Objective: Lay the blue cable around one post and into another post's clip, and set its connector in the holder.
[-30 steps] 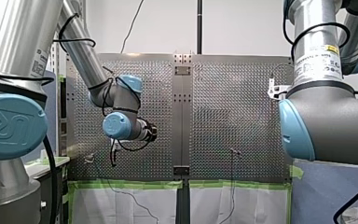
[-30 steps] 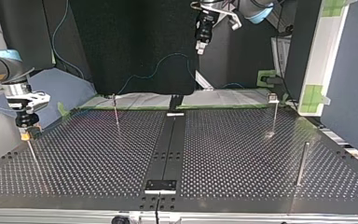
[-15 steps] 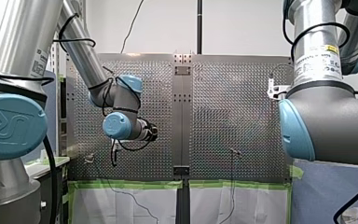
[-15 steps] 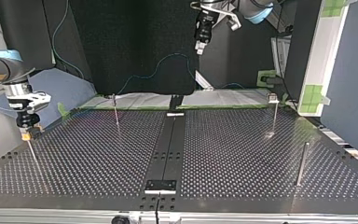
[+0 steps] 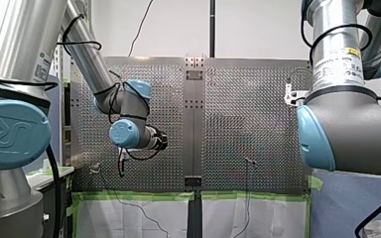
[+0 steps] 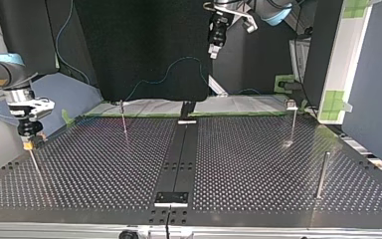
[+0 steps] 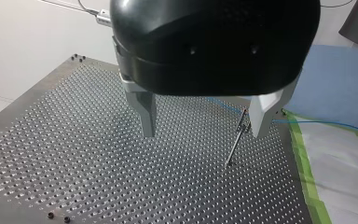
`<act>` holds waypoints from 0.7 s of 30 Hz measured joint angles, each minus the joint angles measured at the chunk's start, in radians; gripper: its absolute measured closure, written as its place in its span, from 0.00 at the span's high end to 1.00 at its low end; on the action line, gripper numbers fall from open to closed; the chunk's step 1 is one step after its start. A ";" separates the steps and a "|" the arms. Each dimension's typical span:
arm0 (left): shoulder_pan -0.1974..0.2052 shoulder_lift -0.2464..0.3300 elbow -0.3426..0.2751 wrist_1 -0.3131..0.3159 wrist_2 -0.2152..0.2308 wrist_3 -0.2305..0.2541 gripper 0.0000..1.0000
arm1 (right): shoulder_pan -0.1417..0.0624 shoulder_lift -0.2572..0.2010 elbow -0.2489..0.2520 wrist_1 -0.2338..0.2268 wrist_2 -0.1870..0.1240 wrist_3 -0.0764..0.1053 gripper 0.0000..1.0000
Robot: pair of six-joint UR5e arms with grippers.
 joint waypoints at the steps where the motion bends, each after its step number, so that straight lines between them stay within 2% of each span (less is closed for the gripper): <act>1: 0.000 0.000 0.000 0.000 0.000 0.000 1.00 | 0.000 0.000 0.000 0.000 0.000 0.000 0.97; 7: 0.001 0.000 0.000 0.000 0.004 0.000 1.00 | 0.000 0.000 0.000 -0.001 0.000 0.001 0.95; 8: 0.001 0.000 0.000 0.000 0.006 0.000 1.00 | 0.000 0.000 0.000 -0.001 0.000 0.001 0.92; 13: 0.001 0.000 0.000 0.001 0.009 -0.004 1.00 | 0.000 0.000 0.000 -0.001 0.001 0.001 0.92; 21: 0.004 -0.033 0.006 0.032 0.024 -0.049 1.00 | 0.000 0.001 0.000 -0.001 0.003 0.002 0.92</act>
